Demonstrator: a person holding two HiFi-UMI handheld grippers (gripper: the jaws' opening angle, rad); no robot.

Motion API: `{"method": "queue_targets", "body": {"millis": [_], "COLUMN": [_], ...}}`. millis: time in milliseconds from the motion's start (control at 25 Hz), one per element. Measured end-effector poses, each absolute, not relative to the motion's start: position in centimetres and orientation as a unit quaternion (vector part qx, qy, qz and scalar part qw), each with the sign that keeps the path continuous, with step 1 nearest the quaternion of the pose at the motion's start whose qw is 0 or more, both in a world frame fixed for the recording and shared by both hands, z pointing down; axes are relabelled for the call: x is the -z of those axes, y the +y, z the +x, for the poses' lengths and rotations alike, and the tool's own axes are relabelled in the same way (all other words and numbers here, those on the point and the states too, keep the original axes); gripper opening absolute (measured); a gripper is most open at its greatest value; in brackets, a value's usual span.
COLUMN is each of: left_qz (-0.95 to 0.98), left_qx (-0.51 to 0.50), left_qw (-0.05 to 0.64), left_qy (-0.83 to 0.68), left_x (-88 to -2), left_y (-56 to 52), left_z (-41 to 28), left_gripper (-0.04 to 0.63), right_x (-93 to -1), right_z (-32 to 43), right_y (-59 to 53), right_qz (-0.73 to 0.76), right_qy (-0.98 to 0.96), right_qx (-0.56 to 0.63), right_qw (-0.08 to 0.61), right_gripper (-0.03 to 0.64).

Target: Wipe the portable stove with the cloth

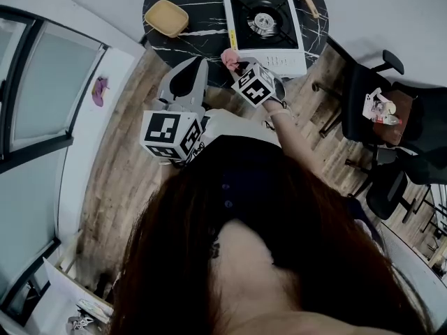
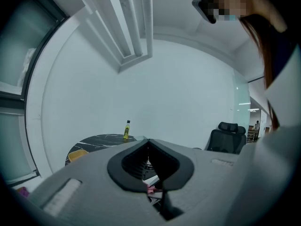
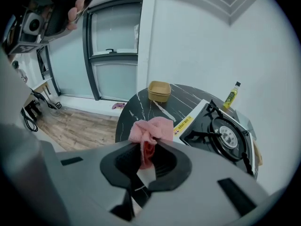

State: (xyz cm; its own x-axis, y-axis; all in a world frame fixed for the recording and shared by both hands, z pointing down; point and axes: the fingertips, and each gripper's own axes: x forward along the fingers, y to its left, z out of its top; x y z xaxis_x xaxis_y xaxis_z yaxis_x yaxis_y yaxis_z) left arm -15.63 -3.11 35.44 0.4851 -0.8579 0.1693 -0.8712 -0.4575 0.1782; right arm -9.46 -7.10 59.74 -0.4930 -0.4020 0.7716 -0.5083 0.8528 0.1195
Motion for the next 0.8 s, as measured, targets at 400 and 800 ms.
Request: {"method": "queue_targets", "body": {"millis": [400,800], "left_qz": [0.852,0.855], "left_qx": [-0.031,-0.035], "left_qw": [0.127,0.13], "left_qy": [-0.507,-0.501], "left_x": [-36.0,-36.1], "left_y": [-5.0,-6.9], "left_z": [-17.6,-18.7], "left_gripper": [0.012,0.012], "right_x": [-59.8,-60.0], "right_z": [-10.4,-10.8], "right_y": [-9.8,-11.5], "right_qz": [0.28,0.276], "right_qy": [-0.849,-0.826], "right_qx": [-0.048,-0.01], "right_qw": [0.446,0.491], "right_gripper": [0.043,0.043]}}
